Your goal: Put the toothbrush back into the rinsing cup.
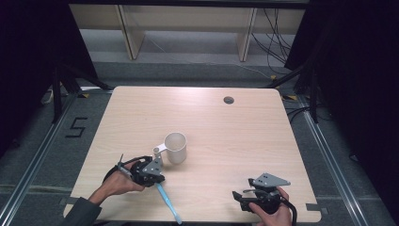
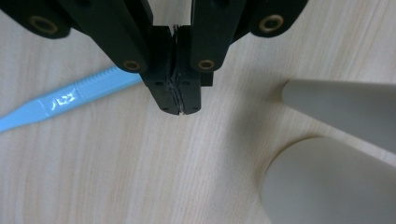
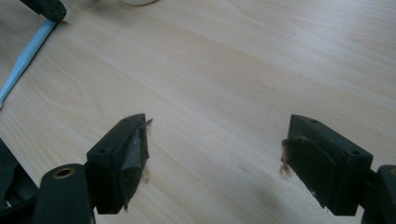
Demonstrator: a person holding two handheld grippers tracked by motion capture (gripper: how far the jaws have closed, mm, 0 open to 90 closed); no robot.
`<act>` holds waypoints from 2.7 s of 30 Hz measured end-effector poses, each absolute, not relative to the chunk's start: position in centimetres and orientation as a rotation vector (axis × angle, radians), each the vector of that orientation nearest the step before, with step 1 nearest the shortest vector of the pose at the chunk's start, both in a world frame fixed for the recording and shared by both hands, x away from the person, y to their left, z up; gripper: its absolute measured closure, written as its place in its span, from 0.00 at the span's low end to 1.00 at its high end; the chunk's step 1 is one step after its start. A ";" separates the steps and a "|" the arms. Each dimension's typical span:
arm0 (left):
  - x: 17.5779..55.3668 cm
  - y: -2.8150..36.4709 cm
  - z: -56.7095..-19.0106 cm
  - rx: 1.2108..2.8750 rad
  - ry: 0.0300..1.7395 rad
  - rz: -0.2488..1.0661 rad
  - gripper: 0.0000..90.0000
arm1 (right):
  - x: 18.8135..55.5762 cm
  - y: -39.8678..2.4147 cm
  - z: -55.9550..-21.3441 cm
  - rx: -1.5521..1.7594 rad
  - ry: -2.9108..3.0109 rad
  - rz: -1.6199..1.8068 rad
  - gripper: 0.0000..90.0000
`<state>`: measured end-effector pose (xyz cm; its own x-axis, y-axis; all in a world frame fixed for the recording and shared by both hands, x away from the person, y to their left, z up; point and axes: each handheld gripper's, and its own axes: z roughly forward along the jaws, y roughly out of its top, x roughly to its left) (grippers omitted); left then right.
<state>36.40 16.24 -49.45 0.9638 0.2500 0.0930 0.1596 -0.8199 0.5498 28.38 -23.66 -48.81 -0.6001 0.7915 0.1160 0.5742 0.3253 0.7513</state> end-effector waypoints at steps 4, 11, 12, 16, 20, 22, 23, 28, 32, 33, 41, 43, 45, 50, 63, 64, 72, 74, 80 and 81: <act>36.0 16.8 -49.7 2.531 0.314 0.194 0.97 | 28.4 -23.6 -48.8 1.229 2.321 1.143 0.25; 35.3 17.7 -49.7 2.523 0.317 0.200 0.97 | 28.4 -23.7 -48.7 1.222 2.337 1.126 0.25; 35.3 17.7 -49.7 2.523 0.317 0.200 0.97 | 28.4 -23.7 -48.7 1.222 2.337 1.126 0.25; 34.9 18.2 -49.4 2.524 0.307 0.206 0.97 | 28.3 -23.6 -48.8 1.248 2.320 1.133 0.25; 34.2 18.6 -49.4 2.497 0.344 0.186 0.96 | 28.4 -23.6 -48.8 1.222 2.317 1.136 0.25; 34.2 18.8 -49.3 2.525 0.314 0.201 0.96 | 28.3 -23.5 -48.9 1.232 2.318 1.137 0.25; 33.9 19.0 -49.2 2.532 0.320 0.212 0.96 | 28.3 -23.5 -48.8 1.251 2.317 1.150 0.25; 33.4 19.6 -49.1 2.528 0.327 0.217 0.96 | 28.2 -23.5 -48.8 1.254 2.319 1.157 0.26; 32.7 20.3 -49.0 2.516 0.339 0.215 0.96 | 28.4 -23.6 -48.8 1.226 2.323 1.141 0.26; 32.5 20.5 -49.0 2.527 0.330 0.216 0.96 | 28.4 -23.5 -48.9 1.220 2.312 1.145 0.26; 31.7 21.1 -49.0 2.516 0.332 0.228 0.95 | 28.4 -23.6 -48.8 1.225 2.316 1.146 0.26; 31.4 21.0 -48.8 2.513 0.330 0.229 0.95 | 28.4 -23.6 -48.9 1.220 2.319 1.150 0.26; 31.1 20.9 -48.6 2.508 0.314 0.227 0.93 | 28.4 -23.5 -48.8 1.223 2.316 1.149 0.26; 30.7 20.4 -48.1 2.559 0.283 0.222 0.80 | 28.4 -23.5 -48.9 1.225 2.320 1.146 0.26; 31.3 17.3 -46.9 2.728 0.065 0.290 0.65 | 28.4 -23.5 -48.9 1.225 2.330 1.127 0.26; 31.4 17.0 -46.9 2.743 0.049 0.298 0.65 | 28.4 -23.5 -48.9 1.225 2.331 1.128 0.26; 31.3 14.5 -47.0 2.821 -0.094 0.243 0.67 | 28.2 -23.3 -48.9 1.273 2.342 1.146 0.26; 31.3 13.9 -46.9 2.830 -0.134 0.231 0.68 | 28.4 -23.5 -48.9 1.222 2.331 1.130 0.26; 31.2 12.9 -47.1 2.823 -0.186 0.195 0.69 | 28.4 -23.5 -48.9 1.231 2.328 1.147 0.26; 31.3 12.8 -47.2 2.834 -0.203 0.188 0.69 | 28.4 -23.5 -48.9 1.232 2.325 1.146 0.26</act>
<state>31.25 12.82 -47.18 0.9816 -0.1194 0.1492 -0.1578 -0.9471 0.2796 28.41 -23.49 -48.88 -0.6014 0.7900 0.1190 0.5756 0.3252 0.7503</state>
